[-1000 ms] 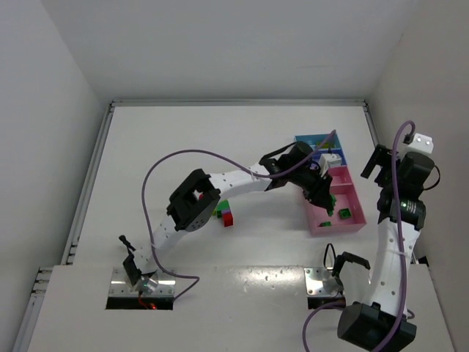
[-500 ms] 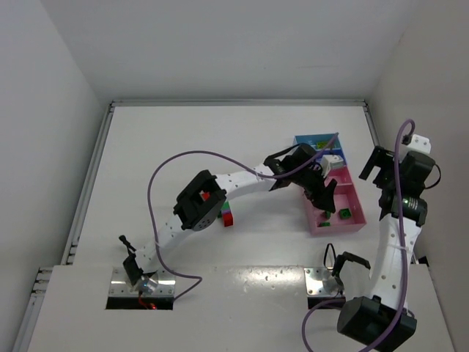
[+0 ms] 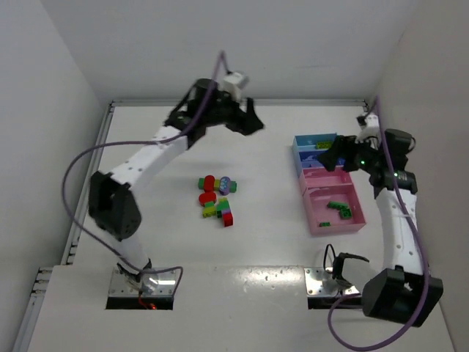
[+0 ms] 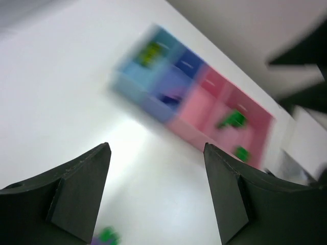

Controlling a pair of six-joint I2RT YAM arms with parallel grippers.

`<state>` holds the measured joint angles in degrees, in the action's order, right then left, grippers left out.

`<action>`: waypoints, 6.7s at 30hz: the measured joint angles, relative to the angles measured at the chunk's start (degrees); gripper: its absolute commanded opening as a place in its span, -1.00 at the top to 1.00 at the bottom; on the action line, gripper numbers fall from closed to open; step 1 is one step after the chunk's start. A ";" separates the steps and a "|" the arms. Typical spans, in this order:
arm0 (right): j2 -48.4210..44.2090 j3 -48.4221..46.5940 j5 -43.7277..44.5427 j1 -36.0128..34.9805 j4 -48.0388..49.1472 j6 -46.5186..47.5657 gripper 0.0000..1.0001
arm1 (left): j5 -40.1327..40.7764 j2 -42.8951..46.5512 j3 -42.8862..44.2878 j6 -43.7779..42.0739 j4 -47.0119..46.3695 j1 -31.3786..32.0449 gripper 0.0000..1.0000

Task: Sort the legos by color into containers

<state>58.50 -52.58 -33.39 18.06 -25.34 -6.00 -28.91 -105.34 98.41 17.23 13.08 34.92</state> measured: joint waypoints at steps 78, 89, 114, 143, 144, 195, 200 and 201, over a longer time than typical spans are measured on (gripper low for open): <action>41.03 -4.48 38.05 -74.03 10.05 -26.75 -0.12 | 38.05 38.34 -30.84 8.55 8.24 -32.39 -0.79; 41.97 -4.48 37.86 -73.68 10.38 -25.94 0.04 | 37.42 38.34 -32.06 8.55 7.85 -32.39 -0.79; 25.55 2.84 29.79 -68.50 10.45 -11.93 1.00 | 11.15 38.38 -39.54 1.79 6.27 -34.40 -0.79; 5.62 -0.83 -8.92 -56.41 -9.68 10.43 1.00 | -45.79 28.85 -39.30 -19.26 4.87 -16.48 -0.69; 5.92 -1.05 -9.68 -55.98 -9.42 9.60 1.00 | -45.27 29.51 -39.71 -20.17 5.62 -15.67 -0.69; 1.86 6.54 -13.68 -50.56 -4.87 4.09 1.00 | -41.57 32.37 -39.17 -27.69 12.96 -10.82 1.00; 0.55 8.31 -13.33 -49.57 -7.54 4.72 1.00 | -41.62 31.52 -38.14 -27.71 12.96 -11.76 1.00; 0.46 8.33 -13.33 -49.48 -7.74 4.74 1.00 | -41.59 31.41 -38.14 -27.71 13.03 -11.76 1.00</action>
<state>58.96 -44.25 -46.72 -31.42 -33.08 -1.26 -70.50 -73.93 60.27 -10.48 26.11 23.16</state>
